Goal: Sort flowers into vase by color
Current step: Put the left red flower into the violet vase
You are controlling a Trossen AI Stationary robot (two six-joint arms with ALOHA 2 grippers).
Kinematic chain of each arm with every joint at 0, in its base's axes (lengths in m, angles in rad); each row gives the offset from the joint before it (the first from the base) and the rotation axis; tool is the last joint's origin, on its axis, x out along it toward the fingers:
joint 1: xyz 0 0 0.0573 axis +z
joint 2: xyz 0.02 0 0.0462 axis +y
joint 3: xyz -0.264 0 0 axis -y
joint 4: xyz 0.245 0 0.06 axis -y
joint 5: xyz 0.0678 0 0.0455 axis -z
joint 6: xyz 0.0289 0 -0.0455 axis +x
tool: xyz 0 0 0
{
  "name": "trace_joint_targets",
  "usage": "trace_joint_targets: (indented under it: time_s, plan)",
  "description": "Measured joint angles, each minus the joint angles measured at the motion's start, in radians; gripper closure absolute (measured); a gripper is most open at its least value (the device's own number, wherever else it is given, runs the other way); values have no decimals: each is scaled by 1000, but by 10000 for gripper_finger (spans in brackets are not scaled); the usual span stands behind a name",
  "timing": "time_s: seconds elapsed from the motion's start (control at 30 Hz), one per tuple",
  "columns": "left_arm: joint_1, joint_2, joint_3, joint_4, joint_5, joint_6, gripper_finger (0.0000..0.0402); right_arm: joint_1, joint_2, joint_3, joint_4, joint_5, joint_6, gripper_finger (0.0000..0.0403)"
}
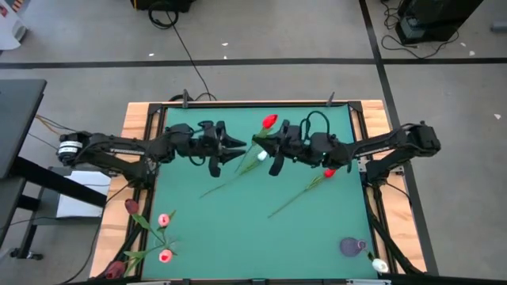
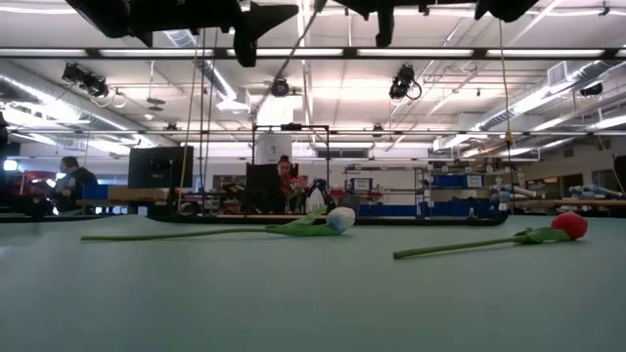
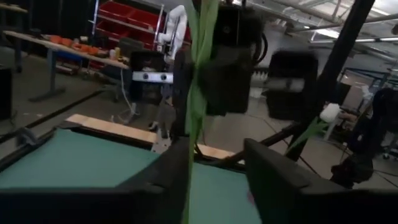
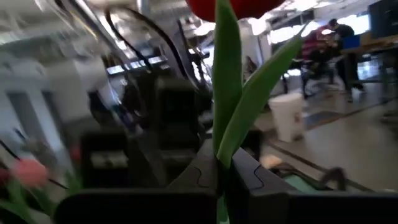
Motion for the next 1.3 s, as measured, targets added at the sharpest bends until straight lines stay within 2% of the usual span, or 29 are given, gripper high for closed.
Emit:
trace_joint_targets:
  time_s: [0.17, 0.33, 0.5, 0.7, 0.9, 1.3]
  plan:
    - [42, -133, -1, -133, -2, 0, 175, 1, -115, -3, -206, -1, -62, 390]
    - [60, -284, -1, -236, 20, 32, 146, 12, -253, -2, -418, -32, -94, 390]
    - [59, -380, -1, -281, 79, 78, 143, 22, -365, -2, -520, -55, -115, 385]
    - [59, -457, -1, -314, 88, 116, 143, 25, -436, -2, -548, -94, -114, 387]
    - [59, -469, -1, -316, 88, 152, 143, 27, -471, -2, -585, -153, -61, 387]
    - [59, -466, -1, -317, 88, 152, 143, 86, -490, -2, -590, -155, -51, 387]
